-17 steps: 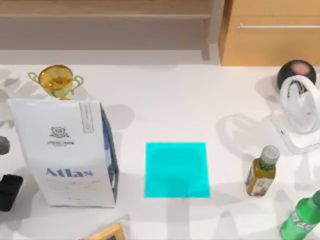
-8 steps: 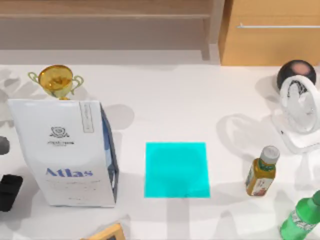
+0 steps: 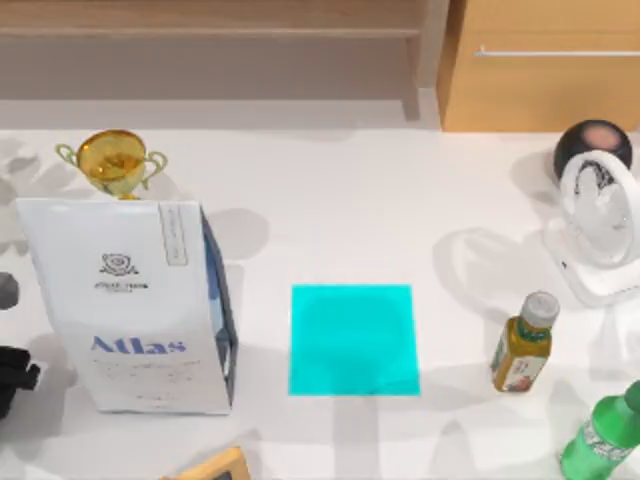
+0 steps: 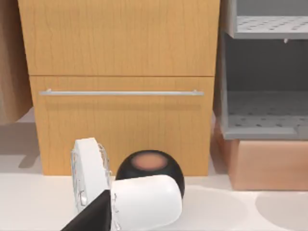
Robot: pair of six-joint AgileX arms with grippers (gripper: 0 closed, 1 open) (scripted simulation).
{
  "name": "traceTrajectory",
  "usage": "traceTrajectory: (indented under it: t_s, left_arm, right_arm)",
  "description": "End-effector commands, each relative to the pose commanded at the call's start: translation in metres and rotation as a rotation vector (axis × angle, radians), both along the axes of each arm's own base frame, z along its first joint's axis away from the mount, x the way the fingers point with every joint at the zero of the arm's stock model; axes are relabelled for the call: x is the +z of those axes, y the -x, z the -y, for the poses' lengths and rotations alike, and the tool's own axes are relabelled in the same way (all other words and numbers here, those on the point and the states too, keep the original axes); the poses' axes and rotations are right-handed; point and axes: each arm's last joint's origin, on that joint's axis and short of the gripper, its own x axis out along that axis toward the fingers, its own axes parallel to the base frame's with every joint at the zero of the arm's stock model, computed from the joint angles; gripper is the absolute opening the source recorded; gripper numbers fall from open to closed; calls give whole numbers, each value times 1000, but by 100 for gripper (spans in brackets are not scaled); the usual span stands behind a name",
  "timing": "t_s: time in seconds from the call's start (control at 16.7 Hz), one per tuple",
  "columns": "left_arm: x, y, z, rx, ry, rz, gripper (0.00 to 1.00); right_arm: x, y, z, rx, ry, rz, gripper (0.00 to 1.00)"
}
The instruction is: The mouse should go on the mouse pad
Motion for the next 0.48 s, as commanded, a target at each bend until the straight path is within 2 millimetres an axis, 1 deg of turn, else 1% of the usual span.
traceTrajectory:
  t_s: [0.12, 0.24, 0.48]
  left_arm:
    - [10, -3, -1, 1, -5, 13, 0]
    - [29, -8, -2, 4, -6, 28, 0]
    - [63, -3, -1, 3, 6, -40, 0]
  right_arm:
    - [0, 0, 0, 0, 0, 0, 100]
    - [0, 0, 0, 0, 0, 0, 100]
    - [0, 0, 0, 0, 0, 0, 100]
